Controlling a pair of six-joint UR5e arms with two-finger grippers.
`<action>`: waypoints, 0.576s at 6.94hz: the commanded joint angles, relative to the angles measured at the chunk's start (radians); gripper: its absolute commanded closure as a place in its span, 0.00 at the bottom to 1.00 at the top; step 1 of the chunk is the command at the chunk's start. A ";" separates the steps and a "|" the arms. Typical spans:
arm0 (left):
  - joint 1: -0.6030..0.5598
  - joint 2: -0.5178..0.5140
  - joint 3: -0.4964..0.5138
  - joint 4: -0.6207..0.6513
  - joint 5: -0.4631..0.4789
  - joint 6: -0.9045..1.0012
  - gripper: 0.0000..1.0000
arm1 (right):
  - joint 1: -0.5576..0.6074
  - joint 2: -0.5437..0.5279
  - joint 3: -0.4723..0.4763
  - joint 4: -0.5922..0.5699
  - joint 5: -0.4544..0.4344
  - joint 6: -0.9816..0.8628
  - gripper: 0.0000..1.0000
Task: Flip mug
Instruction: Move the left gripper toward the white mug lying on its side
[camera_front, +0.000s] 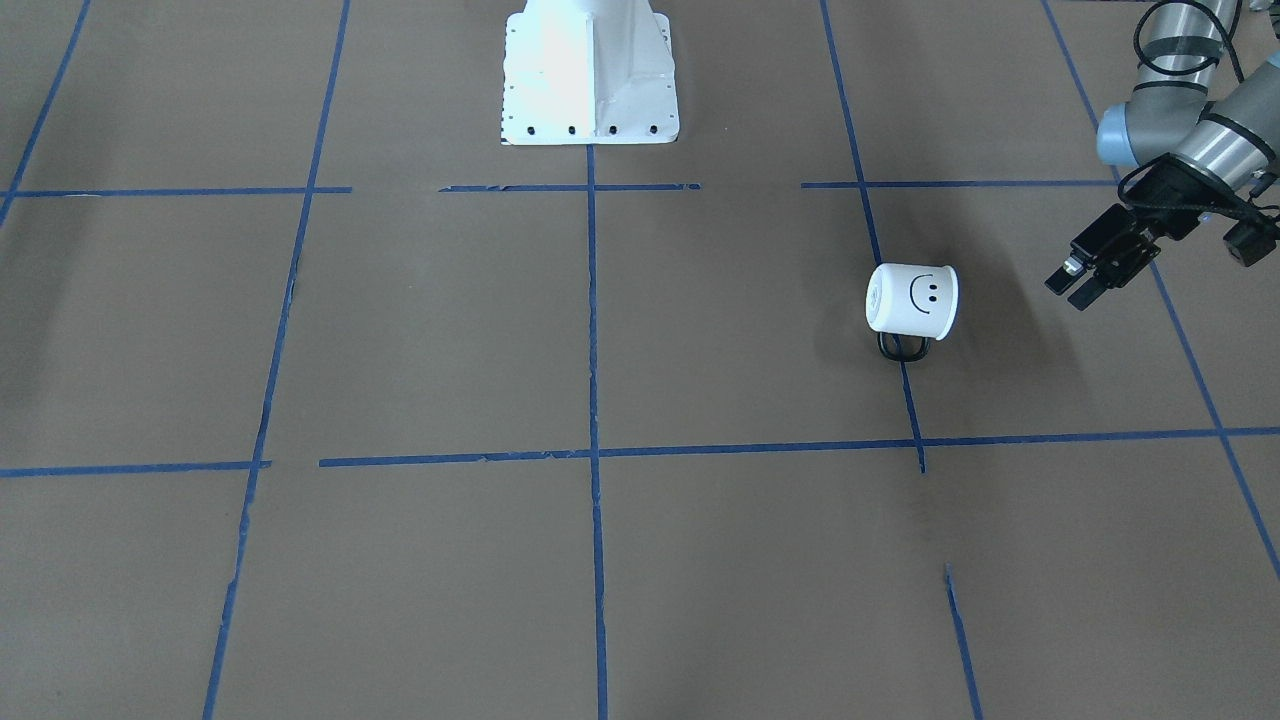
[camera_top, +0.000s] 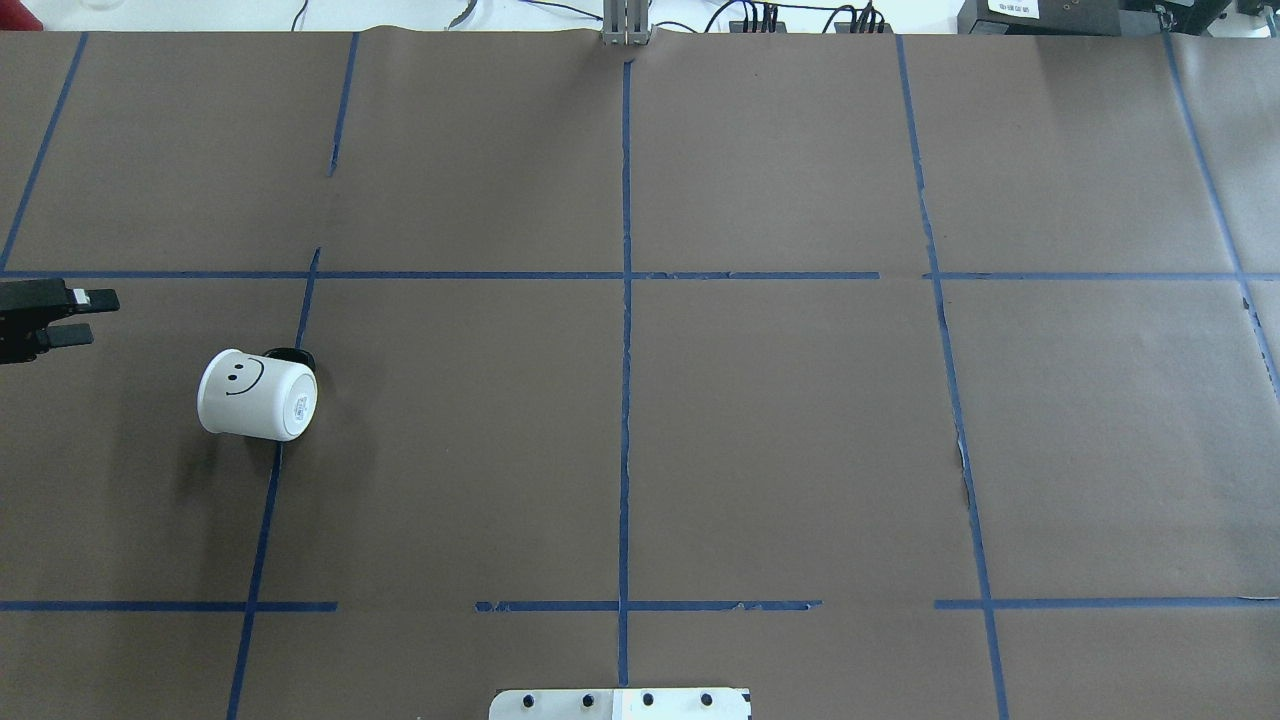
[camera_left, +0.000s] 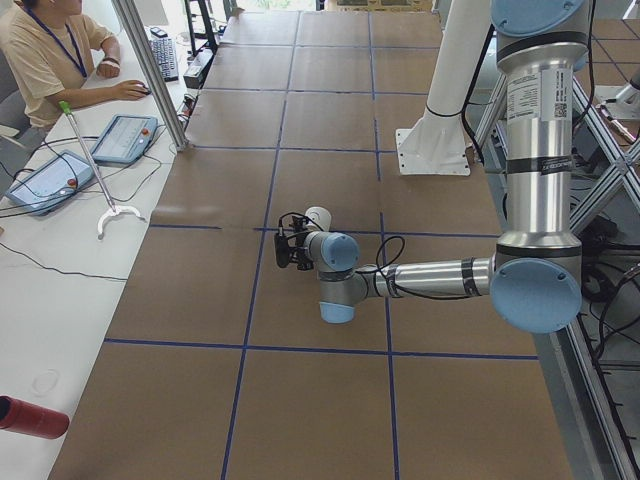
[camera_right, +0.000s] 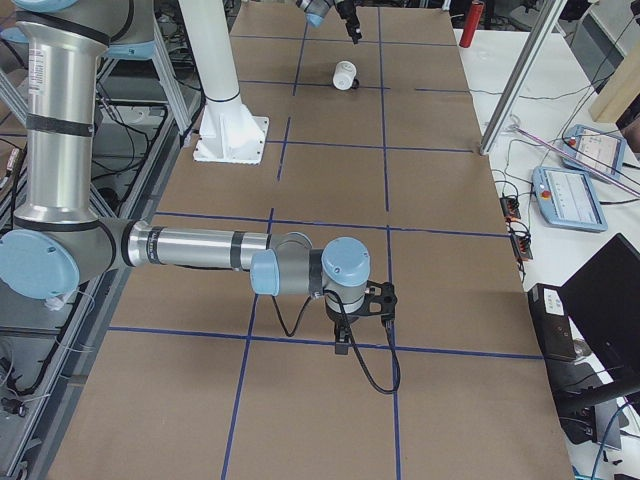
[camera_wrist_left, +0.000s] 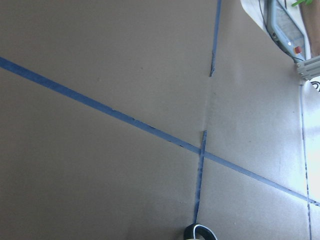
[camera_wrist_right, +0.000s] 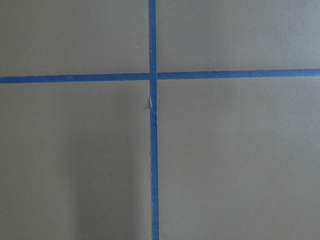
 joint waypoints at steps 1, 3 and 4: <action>0.055 -0.106 0.082 -0.109 -0.032 -0.032 0.04 | 0.000 0.000 0.000 0.000 0.000 0.000 0.00; 0.066 -0.111 0.149 -0.215 -0.063 -0.030 0.09 | 0.000 0.000 0.000 0.000 0.000 0.000 0.00; 0.070 -0.111 0.154 -0.226 -0.064 -0.035 0.09 | 0.000 0.000 0.000 0.000 0.000 0.000 0.00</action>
